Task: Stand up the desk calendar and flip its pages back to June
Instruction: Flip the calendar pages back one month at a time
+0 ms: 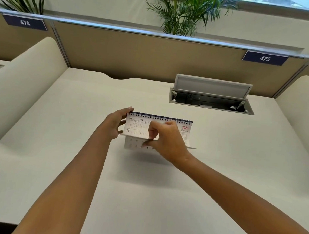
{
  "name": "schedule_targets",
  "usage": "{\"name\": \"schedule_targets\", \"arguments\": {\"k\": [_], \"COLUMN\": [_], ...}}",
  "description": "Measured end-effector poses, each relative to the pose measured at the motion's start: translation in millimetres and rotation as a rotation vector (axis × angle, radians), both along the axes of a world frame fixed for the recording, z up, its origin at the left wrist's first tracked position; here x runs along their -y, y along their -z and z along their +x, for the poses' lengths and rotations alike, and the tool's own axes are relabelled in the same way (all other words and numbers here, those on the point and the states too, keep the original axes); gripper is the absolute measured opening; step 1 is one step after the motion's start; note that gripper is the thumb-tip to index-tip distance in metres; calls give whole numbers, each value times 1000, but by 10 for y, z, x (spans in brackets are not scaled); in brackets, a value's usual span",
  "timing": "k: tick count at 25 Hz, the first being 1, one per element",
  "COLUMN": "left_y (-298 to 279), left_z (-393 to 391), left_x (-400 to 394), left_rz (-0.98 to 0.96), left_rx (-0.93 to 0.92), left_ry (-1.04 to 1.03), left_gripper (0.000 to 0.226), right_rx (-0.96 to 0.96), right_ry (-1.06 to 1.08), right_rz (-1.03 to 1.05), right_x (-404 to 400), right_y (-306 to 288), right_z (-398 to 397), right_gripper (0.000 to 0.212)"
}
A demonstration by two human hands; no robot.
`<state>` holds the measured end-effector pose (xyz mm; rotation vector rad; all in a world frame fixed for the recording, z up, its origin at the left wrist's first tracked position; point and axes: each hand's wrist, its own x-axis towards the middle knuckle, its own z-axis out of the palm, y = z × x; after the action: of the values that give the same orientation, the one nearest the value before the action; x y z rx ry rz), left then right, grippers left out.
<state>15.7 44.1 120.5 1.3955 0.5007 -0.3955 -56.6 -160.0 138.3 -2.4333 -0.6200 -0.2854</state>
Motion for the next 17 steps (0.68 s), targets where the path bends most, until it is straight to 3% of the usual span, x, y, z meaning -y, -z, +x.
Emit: {"name": "schedule_targets", "arguments": {"k": [2,5,9,11,13,17], "left_y": [-16,-37,-23,-36,-37,66], "left_z": [-6,-14,-9,-10,-16,-25], "left_x": [28,80,160,202,235,276], "left_rz": [-37,-104,-184,-162,-112,-91], "left_rx": [0,29,166,232,281,275], "left_ry": [12,-24,-27,-3,17,-146], "left_gripper": [35,58,78,73,51,27], "right_rx": [13,74,195,222,264,504], "right_ry": [35,104,209,261,289,259], "right_rz": [-5,-42,-77,-102,-134,-112], "right_x": [-26,-61,-52,-53,-71,-115], "right_y": [-262,-619,-960,-1055,-1064,-791], "right_z": [69,276,710,923,1086,1136], "right_gripper": [41,37,35,35,36,33]}}
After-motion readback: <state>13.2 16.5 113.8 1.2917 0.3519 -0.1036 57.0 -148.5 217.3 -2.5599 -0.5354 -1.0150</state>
